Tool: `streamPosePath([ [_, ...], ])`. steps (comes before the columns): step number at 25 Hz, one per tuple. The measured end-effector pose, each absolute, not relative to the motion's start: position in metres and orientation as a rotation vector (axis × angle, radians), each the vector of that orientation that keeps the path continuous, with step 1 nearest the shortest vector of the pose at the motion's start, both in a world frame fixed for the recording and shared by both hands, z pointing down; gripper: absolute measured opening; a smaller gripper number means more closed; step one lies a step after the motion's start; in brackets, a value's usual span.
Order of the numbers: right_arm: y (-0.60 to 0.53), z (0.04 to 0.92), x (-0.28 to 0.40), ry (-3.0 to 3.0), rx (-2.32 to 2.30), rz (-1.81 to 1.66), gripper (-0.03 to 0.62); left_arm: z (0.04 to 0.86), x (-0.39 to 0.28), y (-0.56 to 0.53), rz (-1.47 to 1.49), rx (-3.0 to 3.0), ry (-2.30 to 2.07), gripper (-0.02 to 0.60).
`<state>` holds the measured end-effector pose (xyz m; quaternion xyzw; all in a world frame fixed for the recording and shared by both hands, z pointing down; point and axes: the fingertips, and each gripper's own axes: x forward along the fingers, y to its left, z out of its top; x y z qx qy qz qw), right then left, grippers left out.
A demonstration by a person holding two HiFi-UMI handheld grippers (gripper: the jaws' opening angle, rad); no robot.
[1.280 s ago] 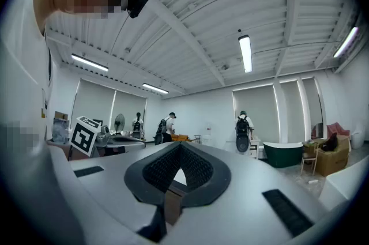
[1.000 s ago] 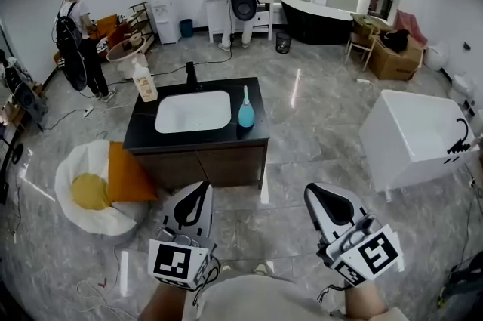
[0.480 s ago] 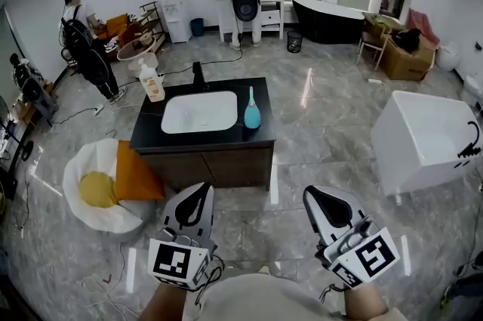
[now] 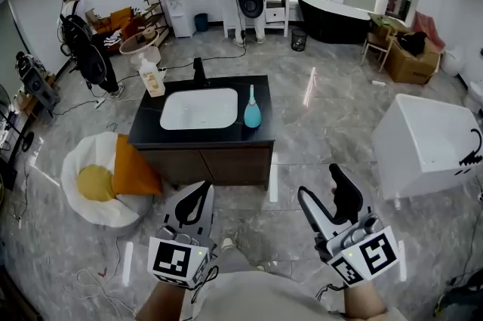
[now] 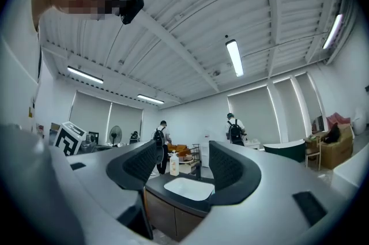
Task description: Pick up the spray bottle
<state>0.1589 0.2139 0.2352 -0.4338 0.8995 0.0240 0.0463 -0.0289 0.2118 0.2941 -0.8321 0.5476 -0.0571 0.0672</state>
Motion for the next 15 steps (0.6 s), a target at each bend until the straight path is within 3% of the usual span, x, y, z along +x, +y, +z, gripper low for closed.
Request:
streamPosePath([
  [15, 0.129, 0.264, 0.14, 2.801, -1.33, 0.037, 0.296, 0.311, -0.044, 0.137, -0.163, -2.51, 1.673, 0.02],
])
